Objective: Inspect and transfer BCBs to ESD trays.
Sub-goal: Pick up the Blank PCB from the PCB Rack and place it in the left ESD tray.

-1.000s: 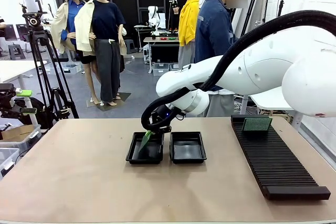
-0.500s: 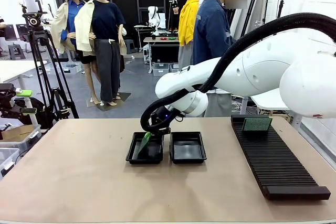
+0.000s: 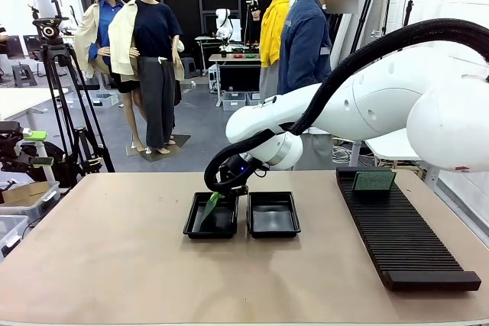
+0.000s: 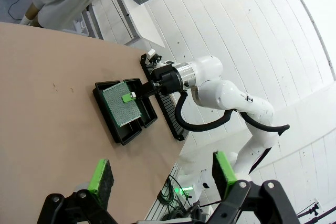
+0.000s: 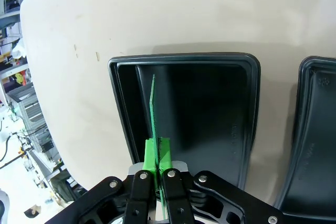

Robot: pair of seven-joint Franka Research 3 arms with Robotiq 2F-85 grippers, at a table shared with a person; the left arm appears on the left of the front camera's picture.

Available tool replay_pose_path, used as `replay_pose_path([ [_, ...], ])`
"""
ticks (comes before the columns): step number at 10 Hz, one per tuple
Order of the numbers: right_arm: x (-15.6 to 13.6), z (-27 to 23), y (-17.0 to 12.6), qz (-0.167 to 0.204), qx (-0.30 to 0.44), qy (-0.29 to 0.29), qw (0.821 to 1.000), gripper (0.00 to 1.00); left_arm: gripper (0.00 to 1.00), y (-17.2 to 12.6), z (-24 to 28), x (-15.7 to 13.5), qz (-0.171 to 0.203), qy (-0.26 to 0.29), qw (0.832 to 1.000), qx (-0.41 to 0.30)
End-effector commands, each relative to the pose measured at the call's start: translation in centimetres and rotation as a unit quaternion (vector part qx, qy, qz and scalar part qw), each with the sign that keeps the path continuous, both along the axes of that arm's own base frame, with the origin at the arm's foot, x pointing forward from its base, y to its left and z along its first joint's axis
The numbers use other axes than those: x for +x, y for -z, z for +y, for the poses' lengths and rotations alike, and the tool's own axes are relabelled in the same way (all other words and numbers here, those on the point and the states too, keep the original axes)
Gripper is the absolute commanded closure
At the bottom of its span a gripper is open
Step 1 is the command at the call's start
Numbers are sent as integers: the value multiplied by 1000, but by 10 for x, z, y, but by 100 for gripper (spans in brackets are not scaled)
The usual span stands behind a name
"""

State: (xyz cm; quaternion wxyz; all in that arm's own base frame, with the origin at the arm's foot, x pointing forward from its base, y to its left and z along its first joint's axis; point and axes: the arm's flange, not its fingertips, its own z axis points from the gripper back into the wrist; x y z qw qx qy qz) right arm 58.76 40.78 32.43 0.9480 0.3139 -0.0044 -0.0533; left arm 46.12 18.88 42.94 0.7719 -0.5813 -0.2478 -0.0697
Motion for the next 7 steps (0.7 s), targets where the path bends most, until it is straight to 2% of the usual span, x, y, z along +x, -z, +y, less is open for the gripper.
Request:
replay_pose_path([
  [1,0,0,0,0,0,0,1000,100,0,-2,1,0,-1,-2,1000,1],
  [2,1,-3,0,3,0,2,1000,91,0,-2,1,0,-1,-2,1000,1],
  [3,0,-1,1,6,-13,-3,1000,76,0,-2,1,0,-1,-2,1000,1],
  [5,-2,4,-1,1,-37,-12,999,36,0,-2,1,0,-1,-2,1000,1],
  [7,-9,3,-20,-6,-61,-14,998,0,0,-2,1,0,-1,-2,1000,1],
])
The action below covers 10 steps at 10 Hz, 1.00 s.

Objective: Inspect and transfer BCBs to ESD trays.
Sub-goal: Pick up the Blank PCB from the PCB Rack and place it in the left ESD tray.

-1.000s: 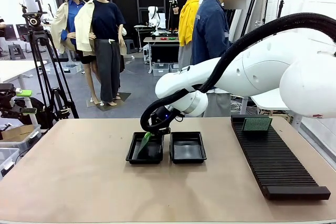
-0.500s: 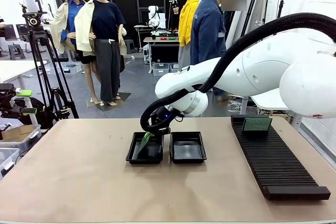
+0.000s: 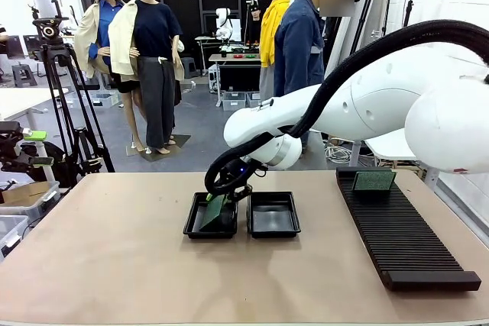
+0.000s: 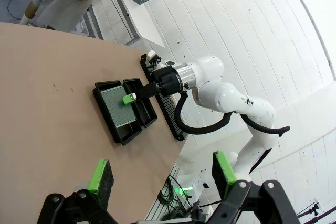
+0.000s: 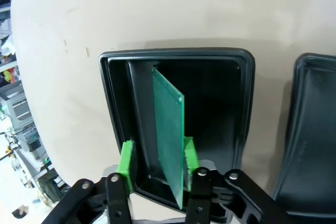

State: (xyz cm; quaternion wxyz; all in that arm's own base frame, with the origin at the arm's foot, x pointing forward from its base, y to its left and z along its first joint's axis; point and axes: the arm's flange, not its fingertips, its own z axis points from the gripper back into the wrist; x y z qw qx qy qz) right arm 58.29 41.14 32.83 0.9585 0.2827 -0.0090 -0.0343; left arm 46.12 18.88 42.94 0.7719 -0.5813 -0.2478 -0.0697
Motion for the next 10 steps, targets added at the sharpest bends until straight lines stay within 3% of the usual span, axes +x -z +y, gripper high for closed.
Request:
replay_pose_path([
  [1,-7,0,-25,2,-39,3,999,0,0,-2,1,0,-1,-2,1000,1],
  [5,-13,1,-66,17,-106,4,994,0,0,-2,1,0,-1,-2,1000,1],
  [10,-16,-1,-78,14,-167,-1,986,0,0,-2,1,0,-1,-2,1000,1],
])
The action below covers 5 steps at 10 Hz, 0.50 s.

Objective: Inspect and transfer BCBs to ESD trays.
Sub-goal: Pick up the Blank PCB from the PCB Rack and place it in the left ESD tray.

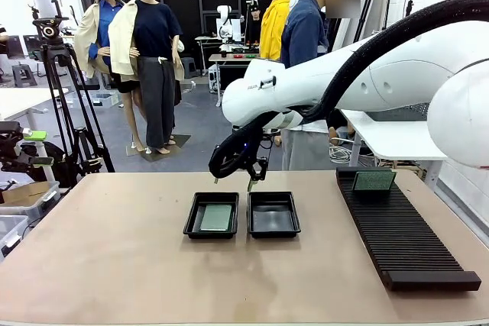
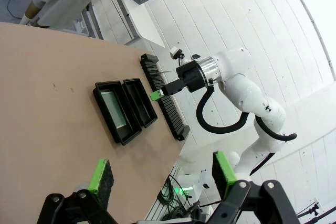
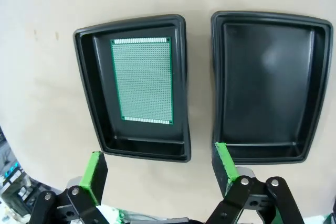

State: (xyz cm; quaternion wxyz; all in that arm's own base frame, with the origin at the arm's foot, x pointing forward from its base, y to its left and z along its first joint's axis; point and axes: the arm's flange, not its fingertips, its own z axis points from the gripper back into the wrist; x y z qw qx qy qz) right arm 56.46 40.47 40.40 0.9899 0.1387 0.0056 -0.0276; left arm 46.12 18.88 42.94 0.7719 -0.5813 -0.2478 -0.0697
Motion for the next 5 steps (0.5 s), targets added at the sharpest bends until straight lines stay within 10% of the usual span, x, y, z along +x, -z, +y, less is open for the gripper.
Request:
replay_pose_path([
  [1,1,0,0,1,8,3,1000,0,0,-2,1,0,-1,-2,1000,1],
  [5,1,0,0,1,8,3,1000,0,0,-2,1,0,-1,-2,1000,1],
])
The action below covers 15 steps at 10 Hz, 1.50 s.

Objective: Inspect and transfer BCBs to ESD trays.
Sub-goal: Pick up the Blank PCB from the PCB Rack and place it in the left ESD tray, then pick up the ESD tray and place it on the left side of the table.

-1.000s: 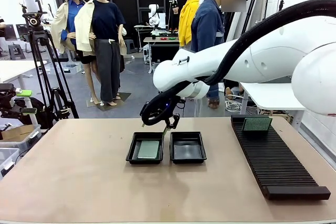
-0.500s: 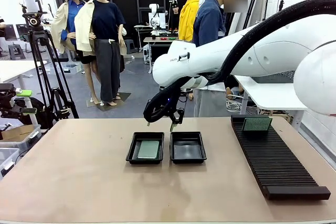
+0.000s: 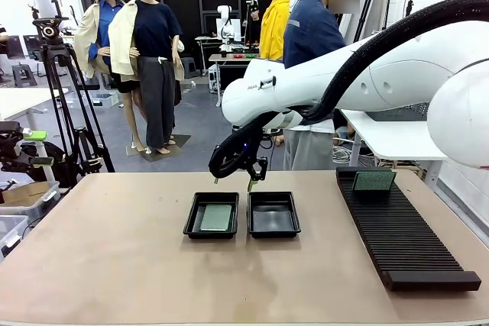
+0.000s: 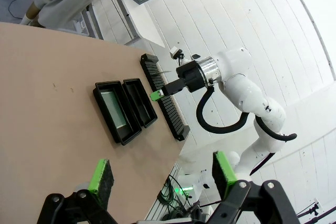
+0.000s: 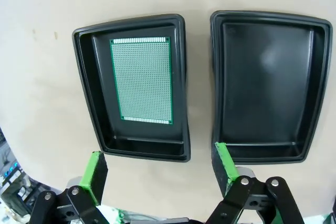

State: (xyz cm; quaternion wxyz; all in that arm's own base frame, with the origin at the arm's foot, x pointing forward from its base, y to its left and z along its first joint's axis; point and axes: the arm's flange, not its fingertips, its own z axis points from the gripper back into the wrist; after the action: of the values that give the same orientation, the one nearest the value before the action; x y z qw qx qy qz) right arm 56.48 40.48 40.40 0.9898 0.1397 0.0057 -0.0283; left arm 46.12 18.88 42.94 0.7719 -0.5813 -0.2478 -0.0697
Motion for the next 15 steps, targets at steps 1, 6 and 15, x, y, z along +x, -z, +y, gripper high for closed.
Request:
replay_pose_path([
  [1,1,0,0,0,7,2,1000,0,0,-2,1,0,-1,-2,1000,1],
  [6,1,0,0,0,7,2,1000,0,0,-2,1,0,-1,-2,1000,1],
  [15,-5,-13,-7,-6,8,-1,1000,0,0,-8,-22,-16,-8,-21,1000,11],
])
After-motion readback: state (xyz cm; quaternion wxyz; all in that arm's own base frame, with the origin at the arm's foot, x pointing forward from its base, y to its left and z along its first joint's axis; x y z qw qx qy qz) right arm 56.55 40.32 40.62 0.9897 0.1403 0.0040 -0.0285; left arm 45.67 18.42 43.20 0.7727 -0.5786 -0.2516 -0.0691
